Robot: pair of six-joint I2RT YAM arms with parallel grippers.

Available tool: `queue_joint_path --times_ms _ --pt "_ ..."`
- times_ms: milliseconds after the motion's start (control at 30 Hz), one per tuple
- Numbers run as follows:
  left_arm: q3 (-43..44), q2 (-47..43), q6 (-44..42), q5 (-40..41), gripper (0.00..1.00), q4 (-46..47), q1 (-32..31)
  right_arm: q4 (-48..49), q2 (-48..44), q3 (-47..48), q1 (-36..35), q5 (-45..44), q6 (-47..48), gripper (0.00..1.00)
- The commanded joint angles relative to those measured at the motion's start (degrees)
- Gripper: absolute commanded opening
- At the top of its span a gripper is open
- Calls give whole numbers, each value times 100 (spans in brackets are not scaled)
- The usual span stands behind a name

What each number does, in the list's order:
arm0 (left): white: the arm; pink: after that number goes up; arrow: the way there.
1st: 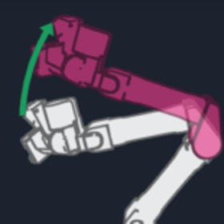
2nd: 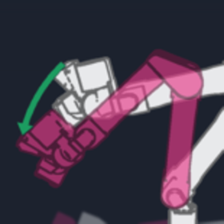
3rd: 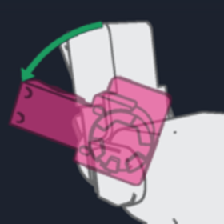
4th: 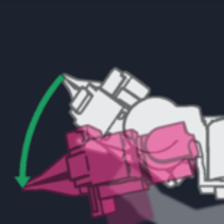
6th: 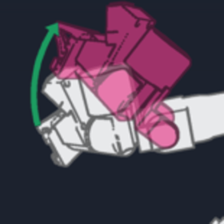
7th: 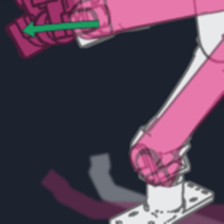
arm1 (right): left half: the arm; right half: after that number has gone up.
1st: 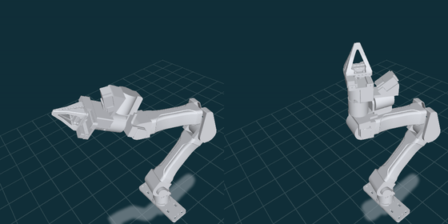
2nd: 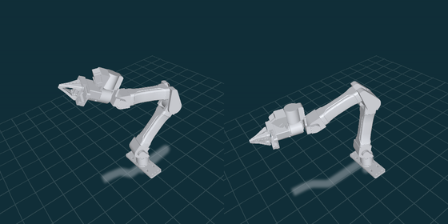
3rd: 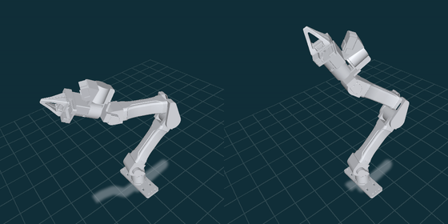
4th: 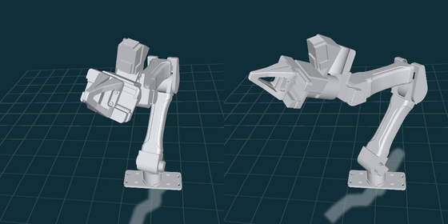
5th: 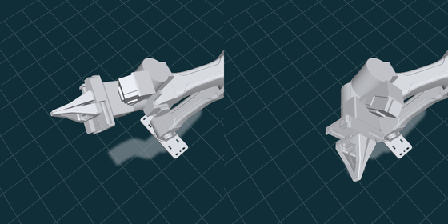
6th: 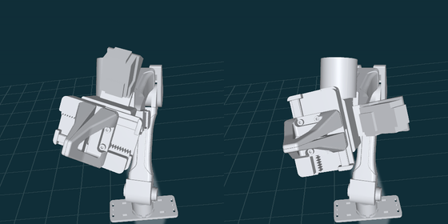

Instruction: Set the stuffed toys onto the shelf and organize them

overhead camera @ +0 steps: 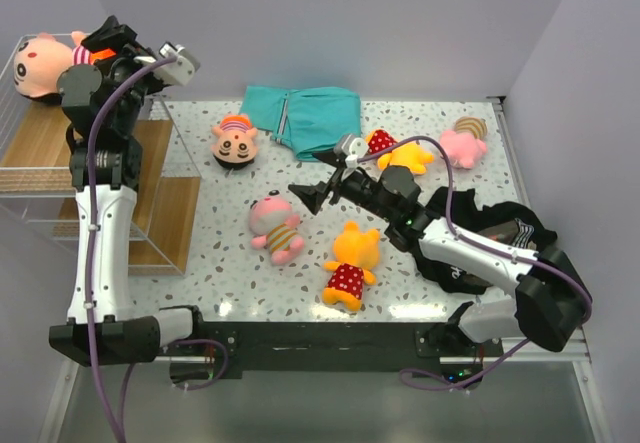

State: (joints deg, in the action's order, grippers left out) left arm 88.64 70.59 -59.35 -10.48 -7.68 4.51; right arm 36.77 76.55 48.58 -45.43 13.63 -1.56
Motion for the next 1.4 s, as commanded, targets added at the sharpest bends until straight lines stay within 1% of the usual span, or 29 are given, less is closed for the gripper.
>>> queue_joint_path --times_ms 0,33,67,133,167,233,267,300,333,400,467,500,533,567,600,633,700,733,767,833,900,1033,1100,1233,1267,1300,1367 --pt "5 -168 704 -603 86 530 -249 93 0 284 -1 70 -37 99" --pt "-100 -229 862 -674 89 679 -310 84 9 310 -1 52 -54 99" --pt "-241 -378 1264 -753 94 1176 -398 67 17 310 -1 26 -81 99" --pt "-592 -554 1740 -911 100 1584 -407 23 44 354 -10 -35 -169 98" --pt "-681 -598 2282 -964 100 1934 -407 -56 61 380 -1 -79 -212 99" --pt "-866 -660 2865 -1026 100 2235 -407 -170 114 485 -1 -290 -388 99" --pt "-857 -660 3486 -1061 100 2332 -538 -336 140 538 -1 -386 -458 99" --pt "-814 -634 3770 -1114 100 2333 -539 -433 175 591 -1 -500 -616 99" --pt "-770 -599 4008 -1297 100 2298 -539 -565 210 739 -1 -910 -713 98" --pt "-874 -599 4492 -1552 100 2402 -557 -1092 351 942 8 -1317 -924 99" --pt "-1199 -608 4983 -1851 100 2920 -679 -1635 500 1258 -1 -1696 -1012 99" --pt "-1278 -608 5134 -1809 100 3113 -784 -1760 527 1346 -1 -1758 -1047 99" --pt "-1349 -590 5362 -1417 100 3332 -907 -1831 527 1417 -1 -1802 -1030 99" --pt "-1332 -573 5573 -1378 100 3282 -1152 -1884 519 1418 -1 -1915 -1013 99" --pt "-1280 -529 5671 -1334 100 3204 -1268 -1884 492 1409 -1 -1986 -1030 99" --pt "-1035 -398 5785 -1203 100 2768 -1478 -1919 466 1409 -1 -2196 -1056 99" --pt "-727 -204 5751 -940 100 2177 -1698 -2139 413 1479 17 -2512 -1118 99" --pt "-638 -47 5672 -468 100 1766 -1917 -2296 404 1497 8 -2679 -1153 99" --pt "-603 7 5628 -220 100 1648 -2015 -2358 387 1514 17 -3064 -1188 99" --pt "-681 113 5584 481 100 1533 -2208 -2447 317 1506 52 -3330 -1285 99" --pt "-717 279 5636 739 100 1428 -2262 -2535 246 1453 95 -3568 -1407 99" --pt "-515 745 5540 1390 100 875 -2507 -2667 123 1409 140 -3885 -1575 99" --pt "-471 991 5496 1792 100 830 -2587 -2675 70 1383 157 -4034 -1593 99" --pt "-278 1501 5426 2128 100 777 -2639 -2719 -96 1269 148 -4578 -1689 99" --pt "-242 1598 5391 2242 100 594 -2666 -2719 -114 1251 148 -4693 -1733 99" --pt "-207 1799 5347 2496 100 566 -2701 -2728 -132 1216 148 -4781 -1742 99" --pt "-216 1958 5303 2734 100 592 -2719 -2711 -202 1172 157 -4913 -1733 99"
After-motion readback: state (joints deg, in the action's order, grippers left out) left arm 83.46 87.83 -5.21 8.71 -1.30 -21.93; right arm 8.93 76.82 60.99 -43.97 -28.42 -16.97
